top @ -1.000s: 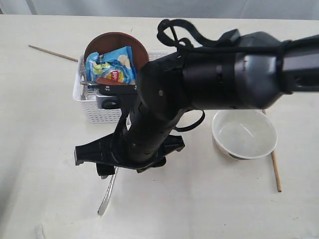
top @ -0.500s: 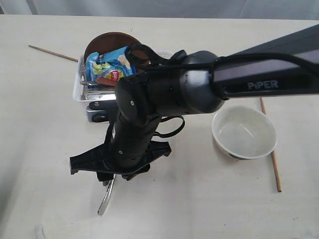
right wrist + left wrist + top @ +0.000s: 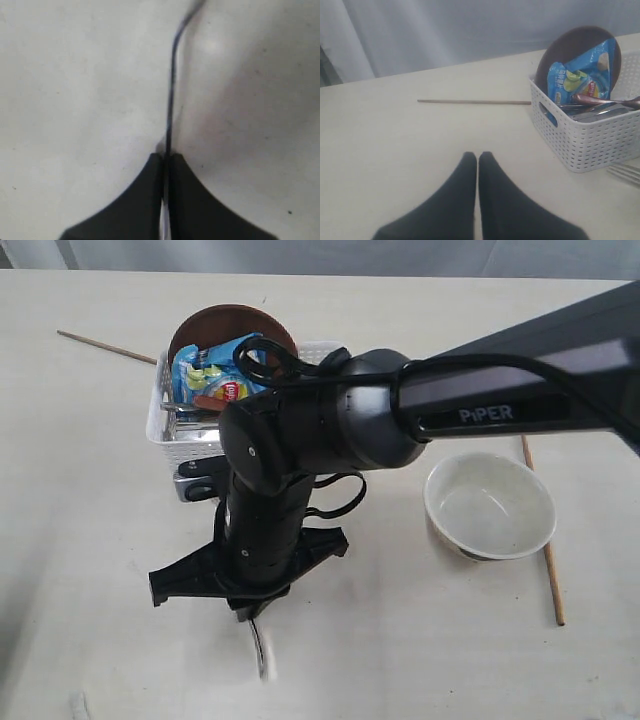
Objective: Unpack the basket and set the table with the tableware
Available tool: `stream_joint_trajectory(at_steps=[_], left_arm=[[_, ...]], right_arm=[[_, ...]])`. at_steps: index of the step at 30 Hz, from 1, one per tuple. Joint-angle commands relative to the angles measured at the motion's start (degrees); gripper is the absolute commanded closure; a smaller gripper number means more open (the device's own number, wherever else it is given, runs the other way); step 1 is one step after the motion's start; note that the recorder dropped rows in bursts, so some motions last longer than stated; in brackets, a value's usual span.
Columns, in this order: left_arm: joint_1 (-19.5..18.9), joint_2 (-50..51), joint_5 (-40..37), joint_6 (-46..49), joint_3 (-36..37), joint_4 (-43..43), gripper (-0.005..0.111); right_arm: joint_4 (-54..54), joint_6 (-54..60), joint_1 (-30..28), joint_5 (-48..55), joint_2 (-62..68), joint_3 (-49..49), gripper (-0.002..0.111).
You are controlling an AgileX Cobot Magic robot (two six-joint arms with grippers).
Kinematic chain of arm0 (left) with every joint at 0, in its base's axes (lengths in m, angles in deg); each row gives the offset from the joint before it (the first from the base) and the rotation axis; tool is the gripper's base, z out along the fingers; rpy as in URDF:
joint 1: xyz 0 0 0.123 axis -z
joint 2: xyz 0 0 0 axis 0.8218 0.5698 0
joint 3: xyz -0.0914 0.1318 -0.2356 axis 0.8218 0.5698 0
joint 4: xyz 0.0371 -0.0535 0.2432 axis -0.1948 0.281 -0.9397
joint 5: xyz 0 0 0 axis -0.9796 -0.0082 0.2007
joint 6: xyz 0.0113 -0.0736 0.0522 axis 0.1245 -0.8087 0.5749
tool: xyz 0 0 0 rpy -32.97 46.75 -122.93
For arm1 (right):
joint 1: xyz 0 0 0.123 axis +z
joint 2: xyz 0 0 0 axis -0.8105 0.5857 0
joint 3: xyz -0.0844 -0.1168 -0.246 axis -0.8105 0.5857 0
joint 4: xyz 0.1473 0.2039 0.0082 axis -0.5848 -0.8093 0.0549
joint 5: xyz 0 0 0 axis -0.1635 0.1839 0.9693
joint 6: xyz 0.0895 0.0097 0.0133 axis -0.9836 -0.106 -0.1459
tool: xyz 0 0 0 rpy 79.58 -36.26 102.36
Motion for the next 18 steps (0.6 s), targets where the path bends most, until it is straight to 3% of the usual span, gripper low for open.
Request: stream_joint_trajectory(at_steps=[1, 6, 10, 13, 14, 16, 17, 18], left_arm=[[-0.37, -0.16, 0.38, -0.26, 0.17, -0.25, 0.105], [-0.37, -0.16, 0.38, -0.26, 0.17, -0.25, 0.105], [-0.37, -0.16, 0.38, -0.26, 0.17, -0.25, 0.105], [-0.37, -0.16, 0.38, -0.26, 0.17, -0.25, 0.105], [-0.37, -0.16, 0.38, -0.26, 0.17, -0.25, 0.105], [-0.37, -0.16, 0.38, -0.26, 0.17, -0.25, 0.105], [-0.37, -0.16, 0.38, -0.26, 0.17, -0.25, 0.105], [-0.37, -0.16, 0.38, -0.26, 0.17, -0.25, 0.105]], right_arm=[[0.58, 0.21, -0.38, 0.78, -2.89, -0.1, 0.109], [-0.72, -2.6, -2.79, 0.1, -7.44, 0.94, 0.109], [-13.59, 4.04, -6.41, -3.87, -10.79, 7.26, 0.109], [-31.76, 17.75, -8.55, -7.21, -12.33, 14.29, 0.109], [-44.66, 29.18, -10.12, -8.07, -12.72, 19.52, 0.109], [-56.91, 40.13, -11.41, -9.76, -12.96, 24.81, 0.109], [-64.56, 48.37, -12.16, -9.9, -12.99, 26.99, 0.109], [-78.42, 64.4, -14.01, -6.43, -12.77, 30.09, 0.109]])
